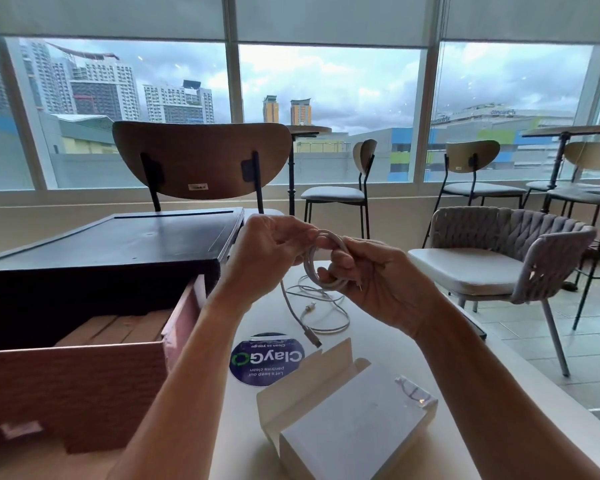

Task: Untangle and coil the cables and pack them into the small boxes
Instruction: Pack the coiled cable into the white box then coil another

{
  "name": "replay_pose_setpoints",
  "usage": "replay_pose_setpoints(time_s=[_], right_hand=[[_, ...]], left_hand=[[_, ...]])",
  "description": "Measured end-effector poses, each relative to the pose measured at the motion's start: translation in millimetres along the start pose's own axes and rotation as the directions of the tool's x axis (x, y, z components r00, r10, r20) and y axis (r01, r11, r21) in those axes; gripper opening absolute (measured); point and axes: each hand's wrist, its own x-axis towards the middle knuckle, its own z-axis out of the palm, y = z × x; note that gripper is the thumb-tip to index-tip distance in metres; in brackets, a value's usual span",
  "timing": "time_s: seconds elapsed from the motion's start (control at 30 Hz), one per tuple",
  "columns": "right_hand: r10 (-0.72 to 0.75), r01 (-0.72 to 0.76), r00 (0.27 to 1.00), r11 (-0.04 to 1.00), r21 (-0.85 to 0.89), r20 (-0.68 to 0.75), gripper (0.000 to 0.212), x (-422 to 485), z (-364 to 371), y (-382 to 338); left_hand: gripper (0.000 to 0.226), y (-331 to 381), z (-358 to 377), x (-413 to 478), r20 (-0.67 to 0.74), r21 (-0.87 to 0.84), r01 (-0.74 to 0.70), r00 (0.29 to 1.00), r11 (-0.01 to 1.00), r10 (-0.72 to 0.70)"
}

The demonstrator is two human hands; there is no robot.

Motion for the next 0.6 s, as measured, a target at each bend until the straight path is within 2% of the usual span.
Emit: replay_pose_setpoints(time_s=[0.13, 0.33, 0.6], right_hand=[[-0.006, 0.004, 1.000, 0.997, -0.083, -0.031, 0.031, 1.3, -3.3, 0.2], [-0.021, 0.015, 0.998, 0.996, -0.084, -0.067, 0.032, 2.5, -5.5, 1.7], [0.028, -0.027, 1.000, 0.999, -0.042, 0.010, 0.036, 0.4, -5.7, 1.1]], left_hand=[[0.008, -1.4, -0.7, 1.7, -0.044, 0.018, 0.003, 0.999, 1.000, -0.002], [0.009, 0.6, -1.5, 1.2, -0.033, -0.057, 0.034, 0.999, 0.998, -0.035], [0.008, 0.2, -0.9, 1.1, -0.026, -0.101, 0.027, 0.999, 0.994, -0.030]])
